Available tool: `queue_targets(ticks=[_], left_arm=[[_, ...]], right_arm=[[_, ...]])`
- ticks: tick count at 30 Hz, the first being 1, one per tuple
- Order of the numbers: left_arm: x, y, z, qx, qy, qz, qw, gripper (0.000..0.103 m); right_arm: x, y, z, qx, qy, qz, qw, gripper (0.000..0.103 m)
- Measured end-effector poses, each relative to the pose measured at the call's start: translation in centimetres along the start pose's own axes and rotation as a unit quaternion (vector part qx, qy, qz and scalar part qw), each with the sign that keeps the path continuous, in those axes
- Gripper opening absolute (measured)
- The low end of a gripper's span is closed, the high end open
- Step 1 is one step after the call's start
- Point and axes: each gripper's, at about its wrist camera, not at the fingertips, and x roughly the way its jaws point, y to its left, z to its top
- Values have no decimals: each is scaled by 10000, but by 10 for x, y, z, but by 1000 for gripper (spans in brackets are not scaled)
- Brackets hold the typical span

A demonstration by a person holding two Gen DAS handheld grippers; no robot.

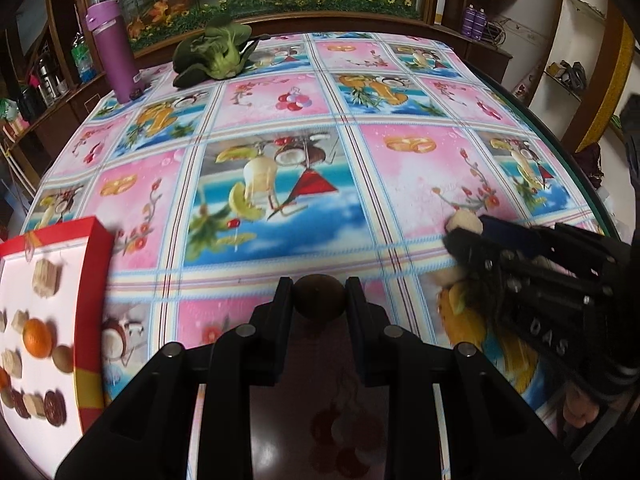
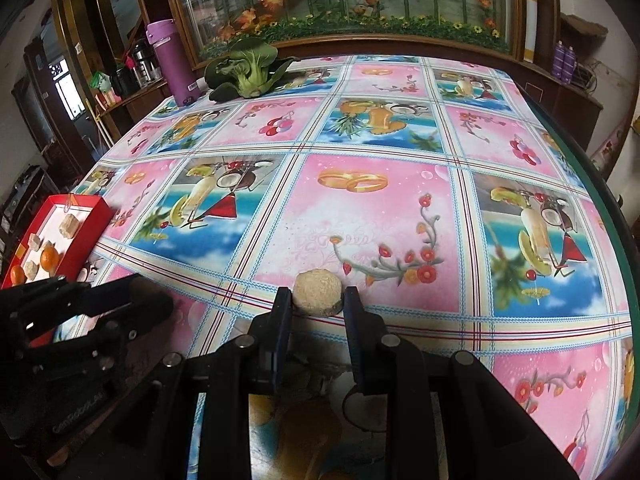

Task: Organize fruits
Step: 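Grasp a round beige taro with the right tool while the left grasps a brown kiwi, then lift the taro with the right tool while the left lifts the kiwi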

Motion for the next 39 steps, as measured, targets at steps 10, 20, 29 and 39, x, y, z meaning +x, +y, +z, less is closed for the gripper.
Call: queue_targets(ticks=[10, 20, 29, 39], left_arm=[[-4, 4, -12, -125, 75, -17, 9999, 28], [-4, 2, -16, -158, 28, 237, 9996, 28], [-4, -10, -14, -262, 96, 800, 9964, 28], [-3, -8, -15, -588, 40, 850, 9946, 28]], right_arm=[[-1, 5, -4, 2, -77, -92, 9999, 25], [-2, 7, -4, 16, -34, -89, 10000, 25], [-4, -2, -4, 401, -8, 104, 9991, 25], [-3, 1, -6, 387, -75, 285, 9988, 25]])
